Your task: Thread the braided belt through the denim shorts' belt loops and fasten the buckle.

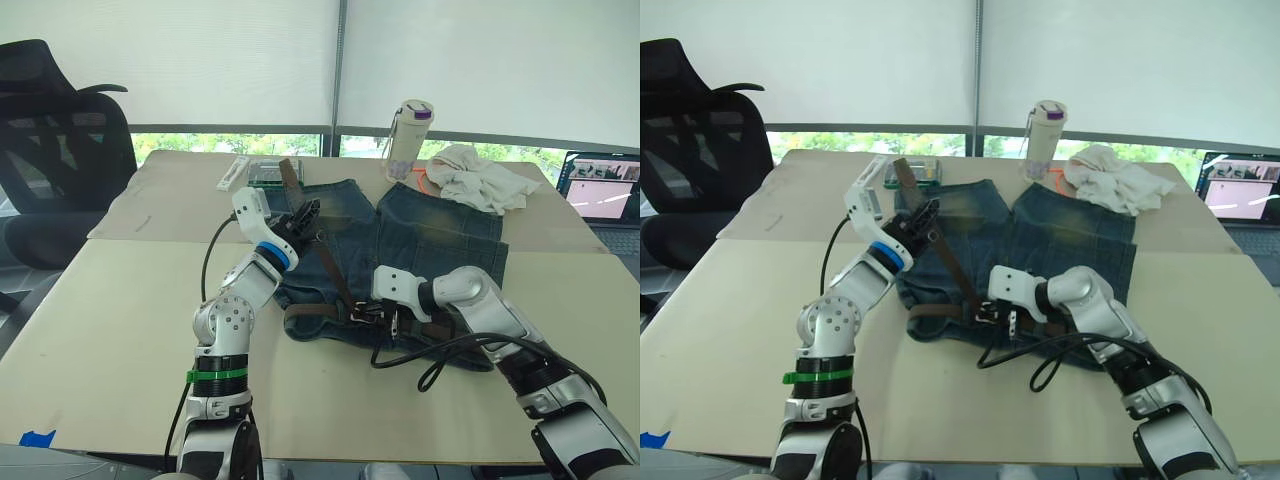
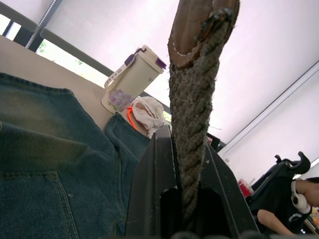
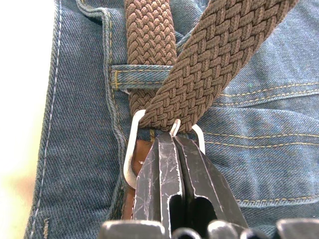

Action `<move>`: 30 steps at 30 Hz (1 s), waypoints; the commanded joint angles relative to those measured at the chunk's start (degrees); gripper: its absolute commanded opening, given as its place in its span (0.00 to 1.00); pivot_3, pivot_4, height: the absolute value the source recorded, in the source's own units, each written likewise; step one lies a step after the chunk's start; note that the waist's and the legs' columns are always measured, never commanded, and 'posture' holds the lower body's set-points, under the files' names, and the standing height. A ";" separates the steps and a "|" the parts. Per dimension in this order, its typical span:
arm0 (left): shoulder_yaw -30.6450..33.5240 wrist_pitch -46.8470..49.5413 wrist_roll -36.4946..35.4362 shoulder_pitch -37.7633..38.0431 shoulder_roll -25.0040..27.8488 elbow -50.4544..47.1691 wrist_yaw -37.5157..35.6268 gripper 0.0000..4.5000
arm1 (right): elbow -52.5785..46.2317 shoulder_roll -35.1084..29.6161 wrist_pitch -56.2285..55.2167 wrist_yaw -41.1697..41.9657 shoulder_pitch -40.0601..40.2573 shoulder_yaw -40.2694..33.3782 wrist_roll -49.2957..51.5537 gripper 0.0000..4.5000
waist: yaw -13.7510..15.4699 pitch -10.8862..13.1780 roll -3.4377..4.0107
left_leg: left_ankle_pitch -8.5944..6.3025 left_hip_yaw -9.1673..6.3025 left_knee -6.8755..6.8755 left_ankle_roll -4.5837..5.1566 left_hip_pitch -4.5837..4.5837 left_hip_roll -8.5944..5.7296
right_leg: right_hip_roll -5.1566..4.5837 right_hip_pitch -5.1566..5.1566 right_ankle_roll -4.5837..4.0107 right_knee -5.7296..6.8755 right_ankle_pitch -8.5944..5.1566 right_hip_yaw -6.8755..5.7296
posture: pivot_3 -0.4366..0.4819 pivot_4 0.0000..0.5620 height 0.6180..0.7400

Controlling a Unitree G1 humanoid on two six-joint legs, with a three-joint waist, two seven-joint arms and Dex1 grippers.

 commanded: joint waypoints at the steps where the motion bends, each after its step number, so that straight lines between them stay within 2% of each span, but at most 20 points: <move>1: -1.48 -1.25 -2.89 -4.39 0.33 -6.81 -4.14 0.00 | 7.52 -0.60 4.17 0.86 4.79 5.98 -5.06 0.01 | 0.01 0.00 0.00 | 0.00 0.00 0.00 0.00 0.01 0.01 | 0.00 0.00 0.00 0.00 0.00 0.00 | 0.48 0.27 1.00; 6: -10.64 1.30 -0.57 -3.87 1.69 -6.75 -11.82 0.00 | 7.75 0.11 4.00 -0.22 4.92 5.55 -4.83 0.01 | 0.02 -0.01 0.01 | -0.02 0.00 0.00 -0.03 0.02 0.00 | 0.00 0.03 -0.02 -0.01 0.01 0.00 | 0.48 0.27 1.00; 10: -14.25 0.40 2.39 -2.58 1.08 -3.90 -12.68 0.00 | 7.89 0.86 3.60 -2.01 4.96 4.64 -4.69 0.01 | -0.01 -0.01 0.01 | -0.13 0.00 -0.01 -0.23 0.11 0.02 | 0.00 0.10 -0.03 -0.03 0.02 0.03 | 0.48 0.27 1.00; 17: -9.67 -1.27 3.01 -2.60 -2.43 2.10 -10.07 0.00 | 7.15 1.63 1.92 -5.99 6.68 2.26 -4.05 0.01 | 0.02 -0.09 -0.03 | -0.13 0.00 -0.04 -0.21 0.41 0.04 | -0.26 0.30 -0.10 -0.05 0.06 0.08 | 0.48 0.27 1.00; 20: -14.22 -1.64 12.38 -2.68 1.48 8.10 -8.94 0.00 | 7.12 2.50 -0.10 -9.45 7.46 0.40 -4.11 0.01 | 0.08 -0.18 -0.08 | -0.12 0.00 -0.07 -0.20 0.56 0.04 | -0.24 0.45 -0.10 -0.09 0.06 0.02 | 0.48 0.27 1.00; 24: -16.11 -4.47 16.18 -1.98 3.44 11.37 -12.44 0.00 | 5.67 3.88 -2.70 -12.96 9.21 -2.69 -2.42 0.01 | 0.18 -0.22 -0.11 | -0.17 0.01 -0.27 -0.27 1.02 0.02 | -0.01 0.97 -0.10 -0.31 0.05 -0.01 | 0.48 0.27 1.00; 30: -16.63 -4.91 17.33 -1.54 2.45 11.79 -15.51 0.00 | 0.11 3.62 -4.97 -14.54 13.18 -6.08 -0.49 0.01 | 0.93 -0.23 -0.10 | -0.16 -0.04 -0.36 -0.28 0.30 -0.05 | -0.59 0.23 -0.08 -0.31 0.08 -0.16 | 0.48 0.27 1.00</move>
